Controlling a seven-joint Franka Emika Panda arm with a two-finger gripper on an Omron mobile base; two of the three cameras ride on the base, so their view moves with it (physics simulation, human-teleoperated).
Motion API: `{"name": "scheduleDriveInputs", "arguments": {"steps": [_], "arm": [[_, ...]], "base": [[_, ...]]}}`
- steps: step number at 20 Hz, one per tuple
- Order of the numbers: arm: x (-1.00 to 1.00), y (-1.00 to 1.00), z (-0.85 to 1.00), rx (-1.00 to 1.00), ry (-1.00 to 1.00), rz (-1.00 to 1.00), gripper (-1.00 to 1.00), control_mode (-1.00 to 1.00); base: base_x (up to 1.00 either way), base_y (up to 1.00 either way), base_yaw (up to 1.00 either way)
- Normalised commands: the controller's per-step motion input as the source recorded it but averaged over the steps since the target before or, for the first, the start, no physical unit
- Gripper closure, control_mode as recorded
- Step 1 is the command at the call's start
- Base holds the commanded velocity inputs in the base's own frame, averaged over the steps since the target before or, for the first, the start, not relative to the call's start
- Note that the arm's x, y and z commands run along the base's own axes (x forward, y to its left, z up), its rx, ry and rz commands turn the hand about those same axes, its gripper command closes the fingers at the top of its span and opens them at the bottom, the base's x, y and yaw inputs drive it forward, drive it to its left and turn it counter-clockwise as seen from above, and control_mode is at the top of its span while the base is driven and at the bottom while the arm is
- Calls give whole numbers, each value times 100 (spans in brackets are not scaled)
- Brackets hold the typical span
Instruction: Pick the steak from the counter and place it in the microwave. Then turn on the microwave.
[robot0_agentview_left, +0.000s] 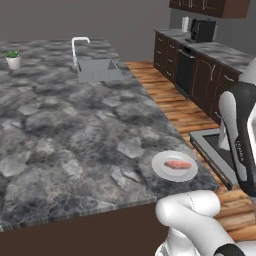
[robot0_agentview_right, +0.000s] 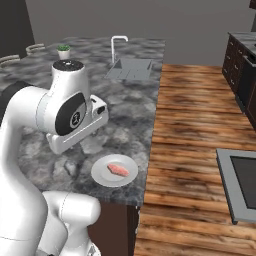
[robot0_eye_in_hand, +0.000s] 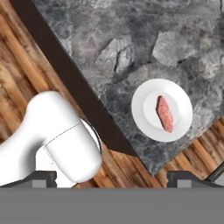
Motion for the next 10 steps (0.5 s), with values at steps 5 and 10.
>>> {"name": "scheduleDriveInputs", "arguments": {"steps": [5,10], "arm": [[16,3,-38,-8,2,0,-100,-100],[28,2,-33,-6,0,0,-100,-100]], "base": [[0,0,0],[0,0,0]]}}
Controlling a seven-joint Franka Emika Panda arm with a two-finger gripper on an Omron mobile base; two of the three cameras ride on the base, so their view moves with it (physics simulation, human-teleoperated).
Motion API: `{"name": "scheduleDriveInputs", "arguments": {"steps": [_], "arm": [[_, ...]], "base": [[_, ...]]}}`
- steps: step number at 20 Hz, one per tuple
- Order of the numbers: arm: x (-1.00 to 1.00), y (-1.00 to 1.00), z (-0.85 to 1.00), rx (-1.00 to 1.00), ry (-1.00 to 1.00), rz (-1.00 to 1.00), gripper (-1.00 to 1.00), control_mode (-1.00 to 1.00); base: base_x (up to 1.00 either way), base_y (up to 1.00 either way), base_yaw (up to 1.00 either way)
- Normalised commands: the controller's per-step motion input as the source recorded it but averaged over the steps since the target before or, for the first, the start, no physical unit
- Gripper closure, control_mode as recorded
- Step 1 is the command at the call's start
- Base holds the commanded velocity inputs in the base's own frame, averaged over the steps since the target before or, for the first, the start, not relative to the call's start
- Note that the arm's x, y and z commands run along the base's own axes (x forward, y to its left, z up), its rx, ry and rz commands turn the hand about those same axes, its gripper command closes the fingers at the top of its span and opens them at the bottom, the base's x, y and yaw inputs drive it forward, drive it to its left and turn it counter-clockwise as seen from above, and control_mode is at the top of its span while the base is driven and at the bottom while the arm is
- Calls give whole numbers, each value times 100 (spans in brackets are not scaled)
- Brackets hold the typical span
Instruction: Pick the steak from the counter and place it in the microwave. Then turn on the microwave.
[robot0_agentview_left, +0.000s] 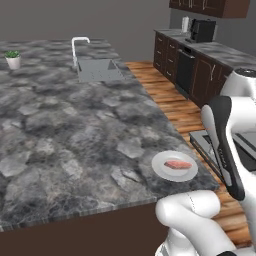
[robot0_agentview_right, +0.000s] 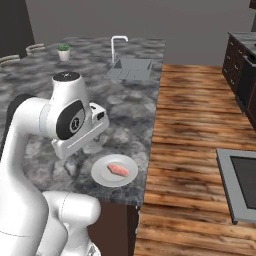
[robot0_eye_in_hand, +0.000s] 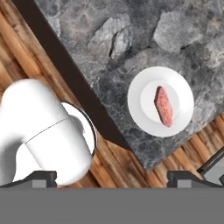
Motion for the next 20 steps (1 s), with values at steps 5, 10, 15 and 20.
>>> {"name": "scheduleDriveInputs", "arguments": {"steps": [5,10,15,20], "arm": [[41,0,-23,0,0,1,-100,-100],[37,0,-24,0,0,3,-100,-100],[20,0,-36,0,0,6,-100,-100],[16,0,-34,0,0,7,-100,-100]], "base": [[0,0,0],[0,0,0],[0,0,0],[0,0,0]]}}
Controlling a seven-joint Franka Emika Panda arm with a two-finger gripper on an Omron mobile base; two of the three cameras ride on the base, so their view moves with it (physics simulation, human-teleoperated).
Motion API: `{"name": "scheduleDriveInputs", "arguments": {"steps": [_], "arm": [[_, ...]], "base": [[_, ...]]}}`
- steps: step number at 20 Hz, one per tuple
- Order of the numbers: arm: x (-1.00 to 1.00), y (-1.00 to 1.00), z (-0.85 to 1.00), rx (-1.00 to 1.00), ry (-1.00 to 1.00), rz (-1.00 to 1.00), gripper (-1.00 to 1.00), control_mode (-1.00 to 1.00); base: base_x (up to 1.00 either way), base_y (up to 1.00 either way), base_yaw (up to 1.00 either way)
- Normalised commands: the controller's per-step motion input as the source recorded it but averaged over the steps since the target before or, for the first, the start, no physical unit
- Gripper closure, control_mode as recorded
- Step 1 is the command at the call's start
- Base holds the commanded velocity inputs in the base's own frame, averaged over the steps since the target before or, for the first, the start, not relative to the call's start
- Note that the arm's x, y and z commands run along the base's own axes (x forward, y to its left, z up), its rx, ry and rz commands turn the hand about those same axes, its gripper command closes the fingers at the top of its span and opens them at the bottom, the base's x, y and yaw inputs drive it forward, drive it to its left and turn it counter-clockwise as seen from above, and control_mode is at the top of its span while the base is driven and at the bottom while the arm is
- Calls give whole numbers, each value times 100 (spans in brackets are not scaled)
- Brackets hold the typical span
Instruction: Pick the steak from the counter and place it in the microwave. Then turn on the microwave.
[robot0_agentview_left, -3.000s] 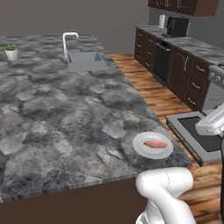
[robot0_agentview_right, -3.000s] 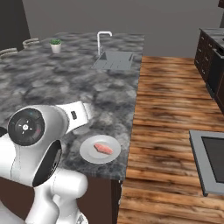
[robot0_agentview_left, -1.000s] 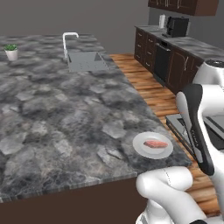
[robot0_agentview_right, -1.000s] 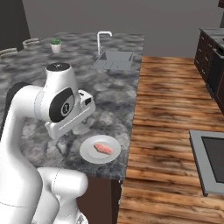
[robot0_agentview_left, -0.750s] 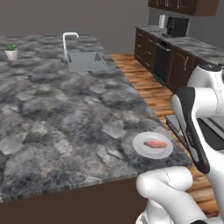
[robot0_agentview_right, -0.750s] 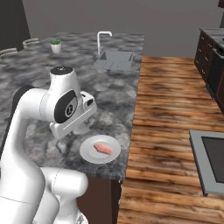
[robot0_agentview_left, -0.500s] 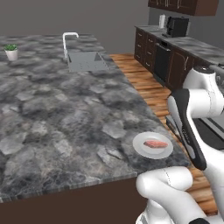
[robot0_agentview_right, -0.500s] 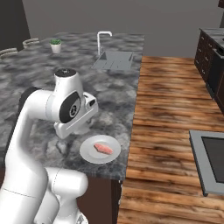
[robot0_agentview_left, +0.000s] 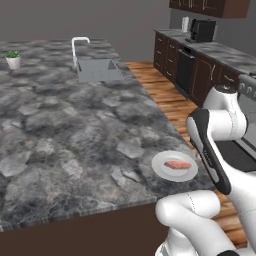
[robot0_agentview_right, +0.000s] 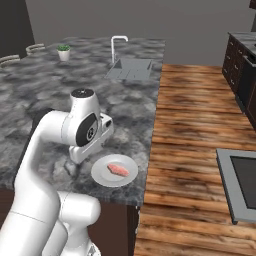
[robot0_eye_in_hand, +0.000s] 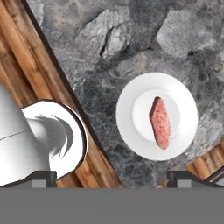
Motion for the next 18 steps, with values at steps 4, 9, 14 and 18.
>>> {"name": "scheduleDriveInputs", "arguments": {"steps": [4,9,14,18], "arm": [[11,0,-29,0,0,2,-100,-100],[2,-2,-18,-2,3,0,-100,-100],[9,-2,-17,-3,3,0,-100,-100],[17,0,-17,-1,5,0,-100,-100]], "base": [[0,0,0],[0,0,0],[0,0,0],[0,0,0]]}}
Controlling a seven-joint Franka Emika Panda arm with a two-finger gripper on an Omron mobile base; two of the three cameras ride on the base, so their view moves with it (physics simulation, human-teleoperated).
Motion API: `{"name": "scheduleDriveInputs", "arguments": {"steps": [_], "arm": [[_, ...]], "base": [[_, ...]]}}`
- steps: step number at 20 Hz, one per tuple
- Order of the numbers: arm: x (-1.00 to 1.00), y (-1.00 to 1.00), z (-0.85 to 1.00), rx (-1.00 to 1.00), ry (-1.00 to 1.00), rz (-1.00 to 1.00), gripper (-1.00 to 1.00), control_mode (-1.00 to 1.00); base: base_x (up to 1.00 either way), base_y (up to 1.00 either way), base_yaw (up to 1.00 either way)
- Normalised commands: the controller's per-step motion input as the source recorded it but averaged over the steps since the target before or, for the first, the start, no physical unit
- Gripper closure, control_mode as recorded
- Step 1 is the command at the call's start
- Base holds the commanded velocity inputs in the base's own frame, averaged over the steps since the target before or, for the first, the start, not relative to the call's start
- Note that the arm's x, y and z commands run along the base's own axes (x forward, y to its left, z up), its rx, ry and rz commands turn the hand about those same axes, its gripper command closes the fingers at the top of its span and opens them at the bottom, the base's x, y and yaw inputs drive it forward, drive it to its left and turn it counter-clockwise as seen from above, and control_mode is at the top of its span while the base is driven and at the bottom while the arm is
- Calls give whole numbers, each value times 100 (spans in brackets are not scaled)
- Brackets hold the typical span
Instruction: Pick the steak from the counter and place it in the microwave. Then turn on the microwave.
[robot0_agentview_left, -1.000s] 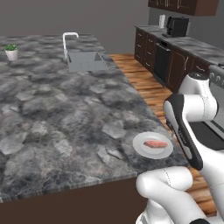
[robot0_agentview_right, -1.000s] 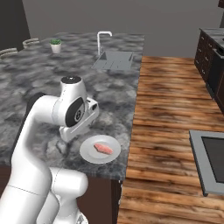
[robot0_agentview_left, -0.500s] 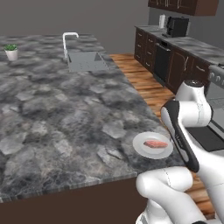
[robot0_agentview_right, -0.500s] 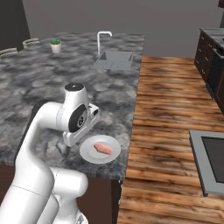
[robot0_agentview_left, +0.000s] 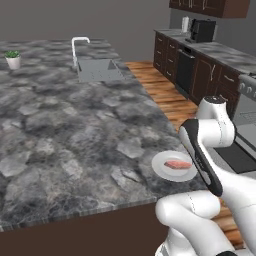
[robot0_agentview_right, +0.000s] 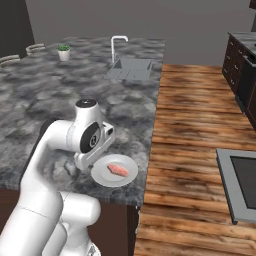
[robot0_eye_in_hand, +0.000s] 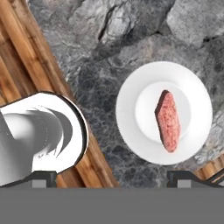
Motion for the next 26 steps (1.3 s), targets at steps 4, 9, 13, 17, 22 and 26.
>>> {"name": "scheduleDriveInputs", "arguments": {"steps": [4,9,13,17,22,26], "arm": [[20,0,-22,-3,5,0,-100,-100],[19,0,-22,-3,6,0,-100,-100],[22,0,-16,-1,6,0,-100,-100],[28,-2,-12,0,6,0,-100,-100],[24,-14,-10,0,3,0,-100,-100],[19,-16,-18,0,0,0,-100,-100]], "base": [[0,0,0],[0,0,0],[0,0,0],[0,0,0],[0,0,0],[0,0,0]]}}
